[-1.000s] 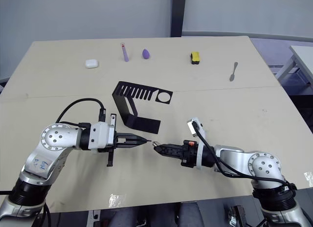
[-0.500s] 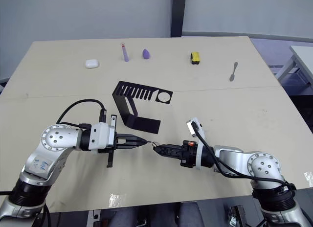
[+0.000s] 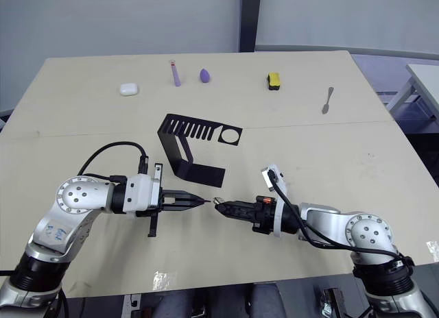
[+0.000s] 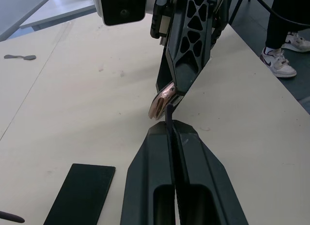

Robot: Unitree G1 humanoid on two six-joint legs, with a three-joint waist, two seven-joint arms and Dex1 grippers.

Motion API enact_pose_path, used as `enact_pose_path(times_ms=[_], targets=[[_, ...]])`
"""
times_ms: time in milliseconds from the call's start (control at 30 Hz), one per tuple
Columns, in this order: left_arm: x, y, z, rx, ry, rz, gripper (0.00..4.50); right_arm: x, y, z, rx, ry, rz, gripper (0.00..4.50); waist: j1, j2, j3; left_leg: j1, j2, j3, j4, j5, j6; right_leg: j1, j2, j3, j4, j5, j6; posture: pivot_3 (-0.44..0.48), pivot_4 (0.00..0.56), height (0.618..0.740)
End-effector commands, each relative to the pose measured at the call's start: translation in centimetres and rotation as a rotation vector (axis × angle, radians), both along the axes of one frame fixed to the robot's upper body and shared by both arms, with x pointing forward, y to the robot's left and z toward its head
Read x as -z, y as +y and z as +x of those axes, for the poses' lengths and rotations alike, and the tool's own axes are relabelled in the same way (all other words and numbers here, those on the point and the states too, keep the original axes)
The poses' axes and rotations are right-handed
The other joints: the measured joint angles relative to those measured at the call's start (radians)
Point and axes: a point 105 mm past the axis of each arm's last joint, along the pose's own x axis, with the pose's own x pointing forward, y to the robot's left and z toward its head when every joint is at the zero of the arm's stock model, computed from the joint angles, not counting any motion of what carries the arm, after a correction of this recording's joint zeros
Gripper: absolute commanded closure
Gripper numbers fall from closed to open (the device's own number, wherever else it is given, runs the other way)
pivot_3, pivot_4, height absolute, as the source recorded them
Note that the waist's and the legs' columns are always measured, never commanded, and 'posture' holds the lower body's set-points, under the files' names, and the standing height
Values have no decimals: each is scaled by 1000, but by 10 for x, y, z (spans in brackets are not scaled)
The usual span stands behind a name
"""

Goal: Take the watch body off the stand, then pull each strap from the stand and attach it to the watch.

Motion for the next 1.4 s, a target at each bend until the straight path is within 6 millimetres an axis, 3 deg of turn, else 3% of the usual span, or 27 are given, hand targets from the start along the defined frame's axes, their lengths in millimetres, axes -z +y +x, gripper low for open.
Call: enact_pose_path(times_ms=[33,1400], targets=[[-6,-4,-2,12,-42,-10,4500,-11,4,-5,-33,-35,43,2984,0,0,0,0,0,0,0,0,0,0,0,0,0,0,0,0,150,740],[-1,-14,2,34,-47,13,4500,-13,8,-10,-47,-39,51,2984,0,0,0,0,0,0,0,0,0,0,0,0,0,0,0,0,150,740]])
